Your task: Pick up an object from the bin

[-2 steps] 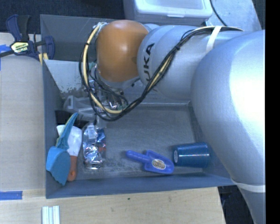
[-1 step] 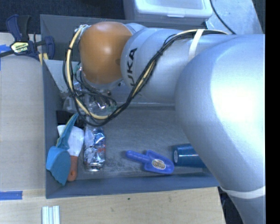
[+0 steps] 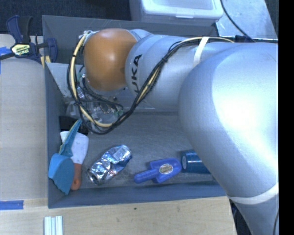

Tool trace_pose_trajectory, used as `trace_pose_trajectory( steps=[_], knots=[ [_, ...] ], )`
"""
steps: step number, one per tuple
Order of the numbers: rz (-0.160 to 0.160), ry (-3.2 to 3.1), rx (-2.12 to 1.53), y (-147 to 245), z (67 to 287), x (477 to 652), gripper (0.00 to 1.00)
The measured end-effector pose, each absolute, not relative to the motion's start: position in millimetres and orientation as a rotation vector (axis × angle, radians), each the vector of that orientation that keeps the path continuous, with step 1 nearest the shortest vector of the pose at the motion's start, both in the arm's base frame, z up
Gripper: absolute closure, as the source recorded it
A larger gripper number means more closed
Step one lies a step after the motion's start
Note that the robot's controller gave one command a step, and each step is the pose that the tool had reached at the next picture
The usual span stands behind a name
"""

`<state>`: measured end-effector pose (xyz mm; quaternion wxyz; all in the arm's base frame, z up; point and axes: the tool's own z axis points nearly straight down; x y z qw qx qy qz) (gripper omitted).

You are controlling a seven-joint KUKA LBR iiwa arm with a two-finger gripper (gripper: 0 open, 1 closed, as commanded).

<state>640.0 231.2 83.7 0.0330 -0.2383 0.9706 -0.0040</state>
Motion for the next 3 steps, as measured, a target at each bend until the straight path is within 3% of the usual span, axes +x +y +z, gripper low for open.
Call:
trace_pose_trajectory(
  steps=[1,2,3],
  knots=[
    [-0.043,2.856,-1.125,237,87,635.1,1.0],
    [-0.042,2.858,-1.123,237,87,635.0,1.0],
    [-0.042,2.867,-1.119,236,151,633.6,1.0]
  ],
)
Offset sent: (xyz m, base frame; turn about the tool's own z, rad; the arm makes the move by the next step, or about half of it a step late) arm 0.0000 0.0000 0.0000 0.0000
